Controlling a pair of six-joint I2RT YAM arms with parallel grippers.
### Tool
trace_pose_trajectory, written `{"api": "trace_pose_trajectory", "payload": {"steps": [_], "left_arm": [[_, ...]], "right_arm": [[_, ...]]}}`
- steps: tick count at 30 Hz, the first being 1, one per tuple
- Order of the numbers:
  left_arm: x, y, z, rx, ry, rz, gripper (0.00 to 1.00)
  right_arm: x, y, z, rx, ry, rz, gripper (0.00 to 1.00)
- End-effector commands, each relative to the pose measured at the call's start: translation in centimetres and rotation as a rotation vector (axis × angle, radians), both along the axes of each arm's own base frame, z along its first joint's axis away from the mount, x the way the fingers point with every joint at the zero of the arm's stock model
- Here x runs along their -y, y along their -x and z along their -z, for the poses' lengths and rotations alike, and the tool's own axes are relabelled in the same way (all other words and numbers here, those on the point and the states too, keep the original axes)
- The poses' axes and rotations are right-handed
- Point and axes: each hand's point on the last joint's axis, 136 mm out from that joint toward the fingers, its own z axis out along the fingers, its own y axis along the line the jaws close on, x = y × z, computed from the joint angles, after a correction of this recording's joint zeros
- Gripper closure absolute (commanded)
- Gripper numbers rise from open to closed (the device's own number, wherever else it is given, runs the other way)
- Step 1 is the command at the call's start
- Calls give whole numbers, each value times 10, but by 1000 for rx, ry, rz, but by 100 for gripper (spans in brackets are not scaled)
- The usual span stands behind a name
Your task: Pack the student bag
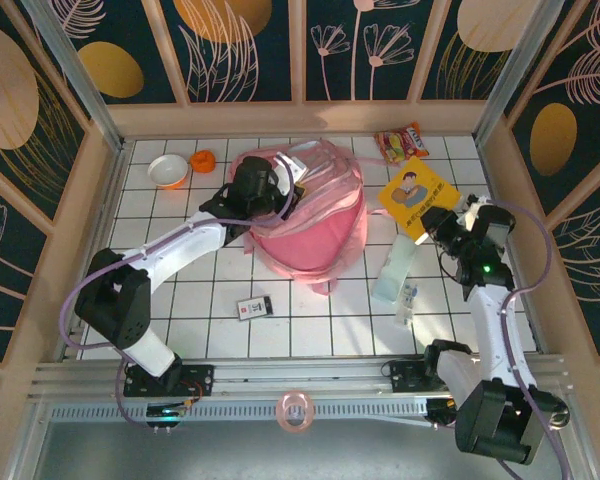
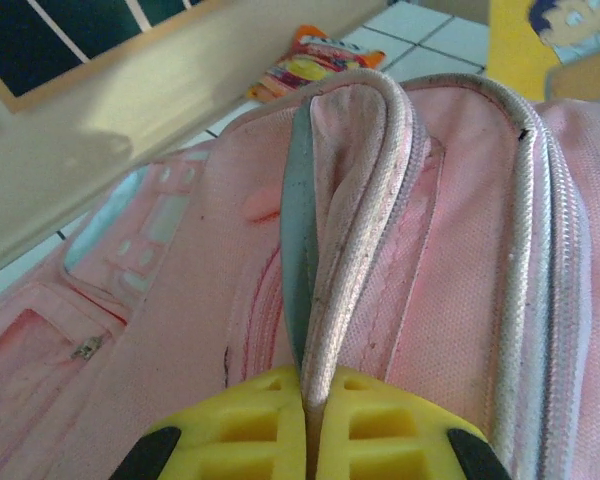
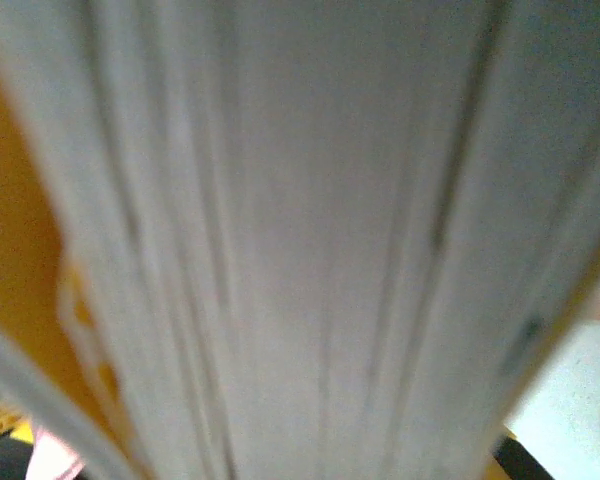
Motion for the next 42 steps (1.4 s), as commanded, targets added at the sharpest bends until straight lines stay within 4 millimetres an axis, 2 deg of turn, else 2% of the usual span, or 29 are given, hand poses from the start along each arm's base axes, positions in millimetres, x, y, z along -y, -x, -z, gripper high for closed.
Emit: {"api": "trace_pose_trajectory", "payload": {"steps": [1, 4, 10, 11, 14, 19, 30, 35, 39, 42], "left_arm": [[1, -23, -66, 69, 164, -99, 100], [3, -33, -81, 66, 203, -125, 100], [7, -45, -94, 35, 238, -160, 100], [10, -49, -85, 14, 230, -158, 100], [14, -49, -84, 3, 242, -142, 100], [18, -46, -89, -4, 256, -116, 100], [24, -40, -95, -19, 285, -79, 100], [24, -40, -94, -17, 281, -74, 100], [27, -39, -96, -24, 290, -61, 100], [27, -38, -99, -21, 297, -59, 100]], "right_arm": [[-23, 8, -45, 87, -103, -64, 100], [-53, 20, -39, 27, -156, -136, 100], [-108, 34, -38, -16, -247, -221, 100], [-117, 36, -35, -20, -269, -227, 100], [-139, 31, -31, -2, -352, -220, 100], [-158, 9, -23, 28, -489, -154, 100], [-204, -42, -16, 126, -599, -114, 100], [-216, -68, 3, 114, -639, -71, 100], [-234, -100, 12, 124, -635, -60, 100], [-241, -123, 32, 98, -617, -14, 100]]}}
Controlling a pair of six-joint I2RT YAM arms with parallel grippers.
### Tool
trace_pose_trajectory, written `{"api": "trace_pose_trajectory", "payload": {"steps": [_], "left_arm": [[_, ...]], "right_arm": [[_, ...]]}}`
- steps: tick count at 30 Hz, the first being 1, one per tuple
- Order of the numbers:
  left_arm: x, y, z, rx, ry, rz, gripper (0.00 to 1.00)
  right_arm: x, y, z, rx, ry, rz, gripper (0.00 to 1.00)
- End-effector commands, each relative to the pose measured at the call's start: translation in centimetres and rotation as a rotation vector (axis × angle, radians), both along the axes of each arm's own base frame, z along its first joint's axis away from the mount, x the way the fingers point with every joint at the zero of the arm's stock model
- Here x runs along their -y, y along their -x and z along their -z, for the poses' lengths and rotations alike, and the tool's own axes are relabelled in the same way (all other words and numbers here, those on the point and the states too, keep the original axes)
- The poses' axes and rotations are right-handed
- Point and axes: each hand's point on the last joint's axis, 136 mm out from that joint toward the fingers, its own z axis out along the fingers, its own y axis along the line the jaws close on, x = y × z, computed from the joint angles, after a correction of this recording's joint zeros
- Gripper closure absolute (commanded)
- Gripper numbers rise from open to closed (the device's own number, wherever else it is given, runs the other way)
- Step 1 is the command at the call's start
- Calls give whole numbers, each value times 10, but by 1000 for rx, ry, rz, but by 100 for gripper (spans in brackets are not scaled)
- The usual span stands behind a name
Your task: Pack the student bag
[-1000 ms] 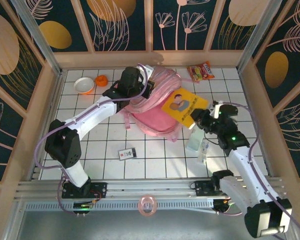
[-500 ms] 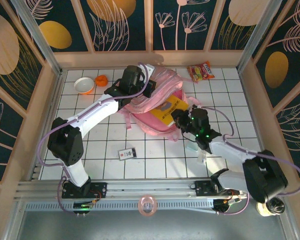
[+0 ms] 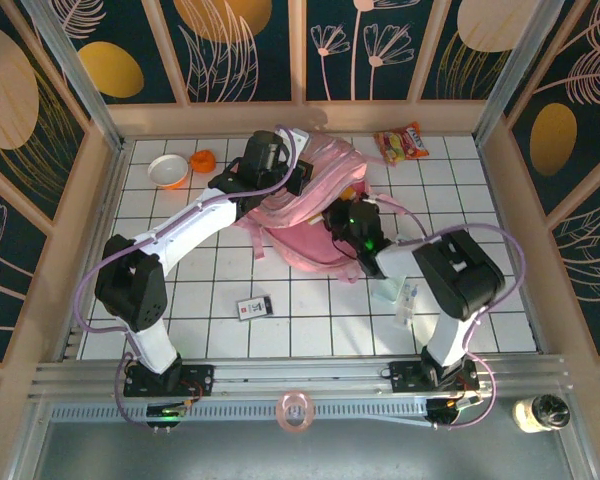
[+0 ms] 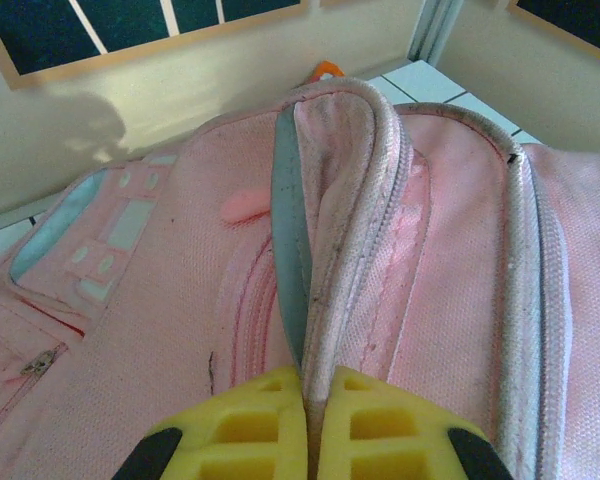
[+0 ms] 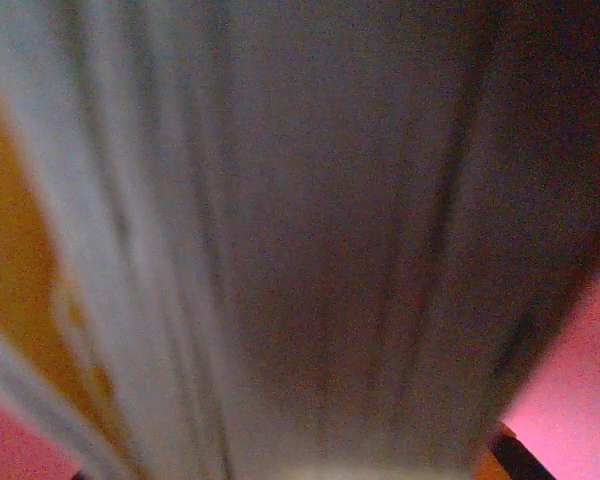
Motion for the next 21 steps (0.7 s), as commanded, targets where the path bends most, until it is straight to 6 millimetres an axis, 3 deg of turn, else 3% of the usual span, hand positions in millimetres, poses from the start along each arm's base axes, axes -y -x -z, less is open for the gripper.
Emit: {"api": "trace_pose_trajectory", "payload": {"steps": [1, 6, 10, 12, 13, 15, 21], "left_arm": [[7, -8, -74, 149, 144, 15, 100], [6, -10, -72, 147, 139, 5, 100], [1, -14, -68, 144, 127, -20, 100], [-1, -16, -66, 143, 122, -31, 100], [-3, -17, -65, 143, 120, -37, 100], [-7, -20, -62, 138, 112, -49, 100], [-20, -31, -53, 131, 90, -98, 100]], "right_arm": [[-7, -32, -41, 132, -92, 76, 100], [-17, -51, 12, -27, 18, 86, 90], [-15, -41, 48, -144, 72, 65, 56], [-10, -31, 52, -163, 94, 53, 49], [-7, -26, 52, -165, 105, 49, 35], [-1, -15, 50, -167, 112, 29, 20], [17, 15, 22, -130, 146, -6, 18]]}}
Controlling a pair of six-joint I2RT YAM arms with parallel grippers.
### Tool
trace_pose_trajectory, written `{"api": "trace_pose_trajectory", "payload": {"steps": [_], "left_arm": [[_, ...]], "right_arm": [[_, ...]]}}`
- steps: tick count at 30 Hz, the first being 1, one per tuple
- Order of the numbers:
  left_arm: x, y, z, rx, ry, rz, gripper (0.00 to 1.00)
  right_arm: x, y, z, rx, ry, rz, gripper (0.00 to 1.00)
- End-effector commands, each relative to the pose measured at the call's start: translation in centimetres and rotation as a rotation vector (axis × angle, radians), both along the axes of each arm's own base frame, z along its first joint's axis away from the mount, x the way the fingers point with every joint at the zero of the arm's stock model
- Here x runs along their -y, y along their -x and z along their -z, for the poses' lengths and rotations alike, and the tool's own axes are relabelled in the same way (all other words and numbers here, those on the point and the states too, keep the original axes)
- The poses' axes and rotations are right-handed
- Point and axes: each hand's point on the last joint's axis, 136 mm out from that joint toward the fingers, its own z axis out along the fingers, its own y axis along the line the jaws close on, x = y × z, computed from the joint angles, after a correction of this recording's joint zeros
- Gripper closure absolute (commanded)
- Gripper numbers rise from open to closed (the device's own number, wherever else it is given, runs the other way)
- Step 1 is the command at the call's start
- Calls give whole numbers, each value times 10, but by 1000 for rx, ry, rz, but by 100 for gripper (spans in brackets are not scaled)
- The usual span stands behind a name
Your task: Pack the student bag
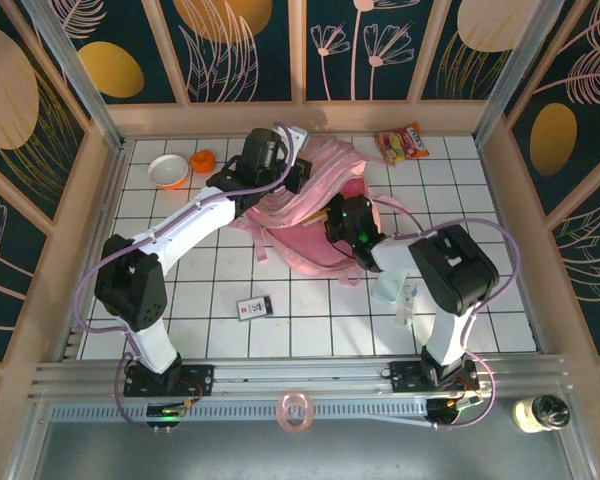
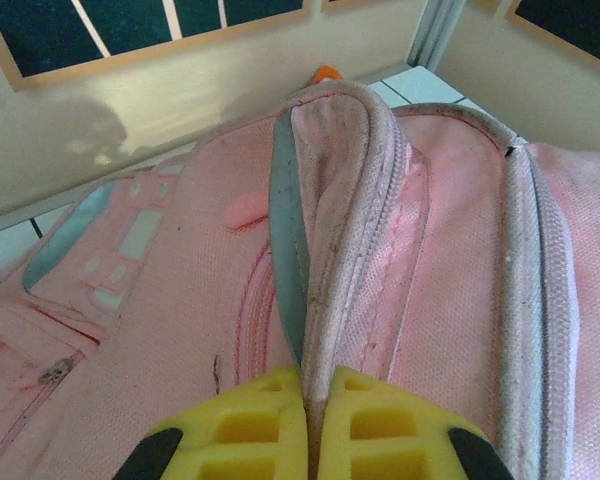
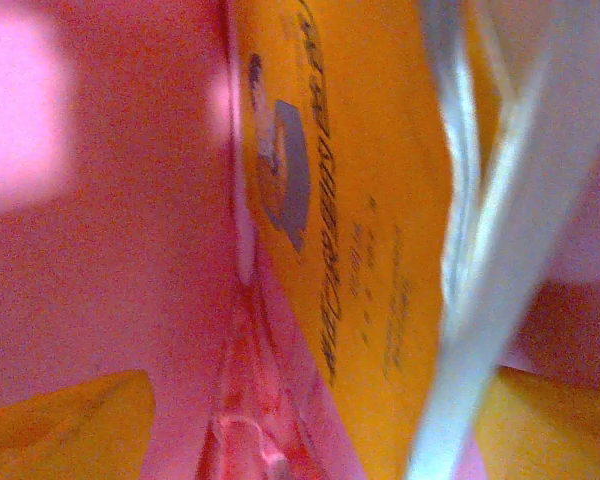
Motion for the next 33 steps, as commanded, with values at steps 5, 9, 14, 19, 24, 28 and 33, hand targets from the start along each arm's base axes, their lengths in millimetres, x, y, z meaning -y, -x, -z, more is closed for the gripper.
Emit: {"api": "trace_pose_trajectory", "payload": {"steps": [5, 9, 14, 19, 24, 28, 33], "left_arm": [[-22, -29, -36, 131, 42, -98, 100], [-24, -26, -17, 128, -25, -74, 100], [-17, -10, 32, 88, -121, 52, 100], [2, 22, 108, 6, -245, 235, 100], [8, 45, 175, -116, -319, 310, 96], [10, 49, 174, -148, -254, 290, 63], [-8, 30, 113, -140, -48, 191, 26]], "right_arm": [[28, 49, -25, 25, 108, -84, 18], [53, 76, -46, 66, 243, -106, 20], [90, 92, -103, 190, 425, -41, 22], [106, 99, -139, 314, 585, -53, 22], [98, 98, -140, 365, 678, -140, 23], [86, 97, -137, 440, 739, -236, 23], [55, 101, -141, 592, 894, -468, 23]]}}
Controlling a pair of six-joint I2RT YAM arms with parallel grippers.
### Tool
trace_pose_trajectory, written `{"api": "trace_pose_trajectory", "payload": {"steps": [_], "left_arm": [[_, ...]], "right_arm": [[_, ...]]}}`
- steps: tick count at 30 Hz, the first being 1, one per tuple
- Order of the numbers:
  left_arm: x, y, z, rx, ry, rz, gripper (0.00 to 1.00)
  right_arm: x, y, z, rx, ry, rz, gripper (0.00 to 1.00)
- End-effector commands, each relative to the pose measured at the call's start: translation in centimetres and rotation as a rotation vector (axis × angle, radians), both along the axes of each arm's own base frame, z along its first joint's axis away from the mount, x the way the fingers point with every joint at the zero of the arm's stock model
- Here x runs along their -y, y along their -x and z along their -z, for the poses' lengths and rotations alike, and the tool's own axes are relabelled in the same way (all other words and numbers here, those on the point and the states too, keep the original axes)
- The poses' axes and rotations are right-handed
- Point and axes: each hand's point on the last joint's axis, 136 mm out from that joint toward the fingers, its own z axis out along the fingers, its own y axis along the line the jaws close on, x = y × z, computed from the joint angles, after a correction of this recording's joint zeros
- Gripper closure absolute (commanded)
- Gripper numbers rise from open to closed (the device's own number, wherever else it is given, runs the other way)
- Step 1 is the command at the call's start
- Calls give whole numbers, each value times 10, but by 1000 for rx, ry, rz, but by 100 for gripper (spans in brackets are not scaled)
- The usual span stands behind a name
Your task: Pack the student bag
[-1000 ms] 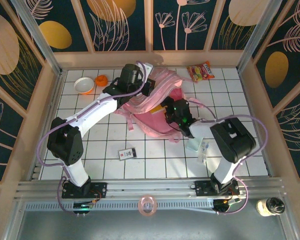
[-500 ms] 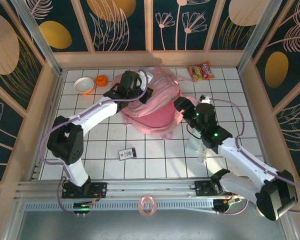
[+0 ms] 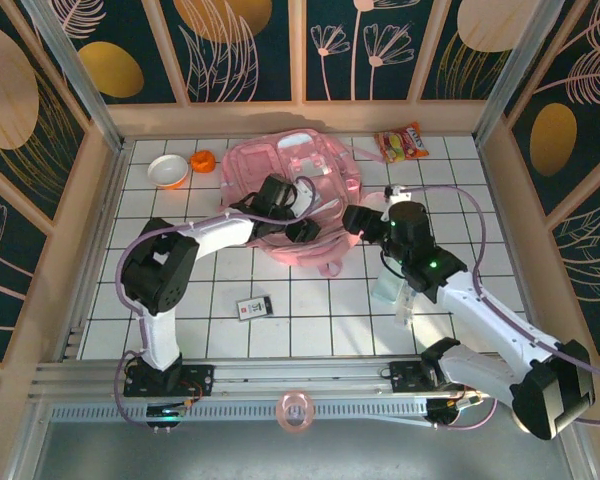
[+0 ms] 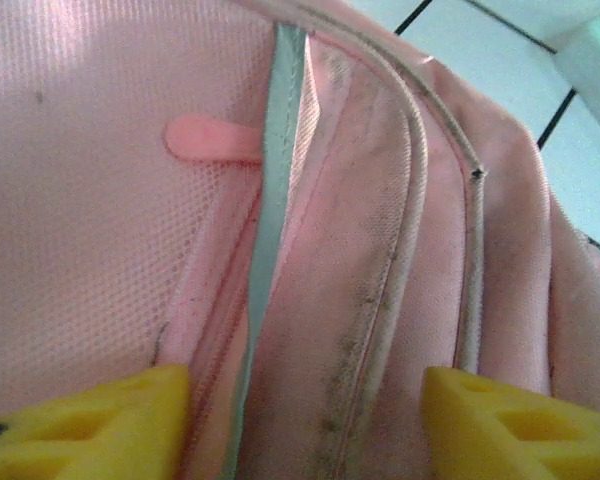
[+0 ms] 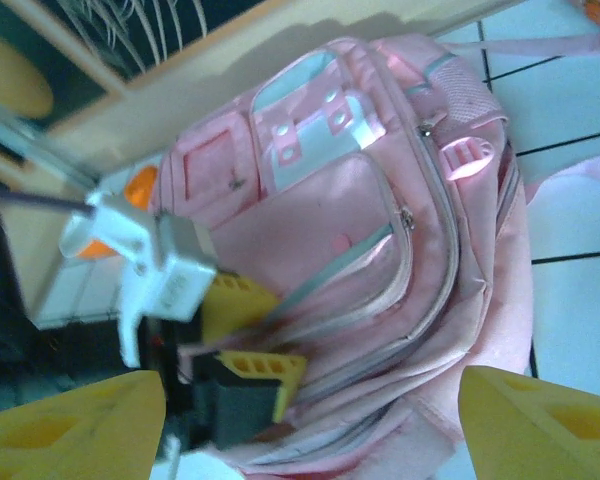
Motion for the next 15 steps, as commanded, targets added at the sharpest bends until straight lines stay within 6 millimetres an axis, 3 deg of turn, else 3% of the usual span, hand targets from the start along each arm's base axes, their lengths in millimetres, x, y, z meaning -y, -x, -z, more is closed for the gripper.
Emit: {"api": "trace_pose_trajectory", "payload": {"steps": [1, 4, 7, 12, 15], "left_arm": [[-24, -21, -64, 17, 190, -111, 23], [-57, -30, -102, 44, 293, -218, 17], [-95, -35, -119, 27, 379, -335, 13], [-156, -30, -108, -41, 445, -503, 11], [-179, -20, -94, -71, 460, -576, 11]], "right_arm": [[-31, 6, -18, 125, 179, -228, 23], [-62, 16, -9, 184, 354, -410, 24], [-92, 29, 21, 228, 585, -601, 25], [-119, 21, 71, 248, 845, -777, 23], [-130, 11, 95, 255, 912, -837, 22]]}}
